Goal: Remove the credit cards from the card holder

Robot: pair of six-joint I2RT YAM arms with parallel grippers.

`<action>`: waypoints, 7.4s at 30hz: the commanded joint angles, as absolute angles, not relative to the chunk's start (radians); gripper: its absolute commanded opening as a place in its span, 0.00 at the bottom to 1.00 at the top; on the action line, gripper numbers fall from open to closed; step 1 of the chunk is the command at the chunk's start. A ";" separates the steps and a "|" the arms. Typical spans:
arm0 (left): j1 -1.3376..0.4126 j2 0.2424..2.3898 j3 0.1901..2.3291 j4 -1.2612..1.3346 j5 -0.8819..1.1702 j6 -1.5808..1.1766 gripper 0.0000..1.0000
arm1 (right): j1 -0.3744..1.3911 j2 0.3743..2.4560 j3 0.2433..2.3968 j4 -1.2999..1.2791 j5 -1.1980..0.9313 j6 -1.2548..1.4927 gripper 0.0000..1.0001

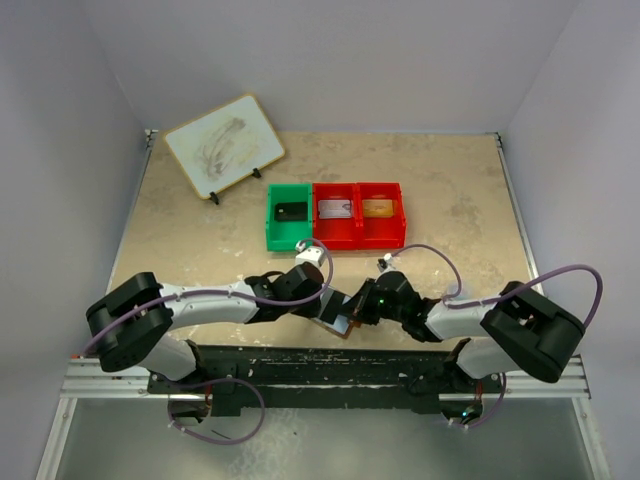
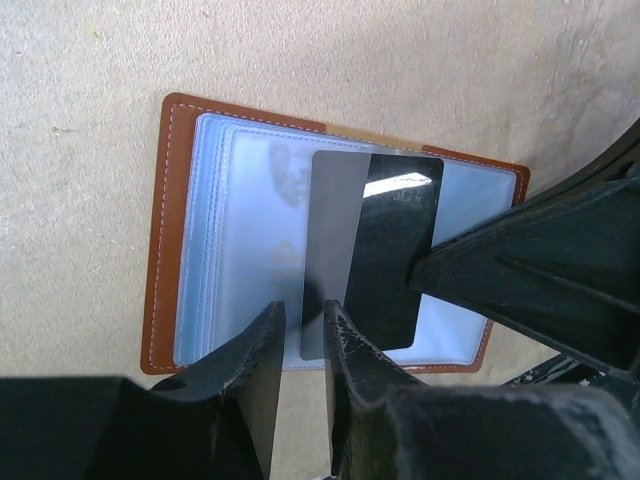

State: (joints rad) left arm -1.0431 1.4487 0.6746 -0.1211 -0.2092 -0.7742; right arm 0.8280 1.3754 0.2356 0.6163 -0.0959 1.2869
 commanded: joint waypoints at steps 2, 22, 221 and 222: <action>-1.048 1.467 0.695 -0.153 -0.231 -0.738 0.17 | 0.820 1.377 0.236 0.598 -0.058 1.251 0.00; -1.047 1.480 0.674 -0.166 -0.230 -0.747 0.07 | 0.811 1.377 0.209 0.664 -0.012 1.288 0.26; -0.745 0.940 0.947 -0.756 -0.908 -0.634 0.74 | 0.827 1.053 0.519 0.640 0.050 0.138 0.00; -0.716 0.946 0.942 -0.749 -0.877 -0.606 0.74 | 0.828 1.077 0.538 0.645 0.042 0.123 0.00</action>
State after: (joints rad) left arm -0.8032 0.9623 0.9287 -0.7185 -0.8131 -0.7349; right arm 0.8192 1.0092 0.4488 0.5755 0.0612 0.2924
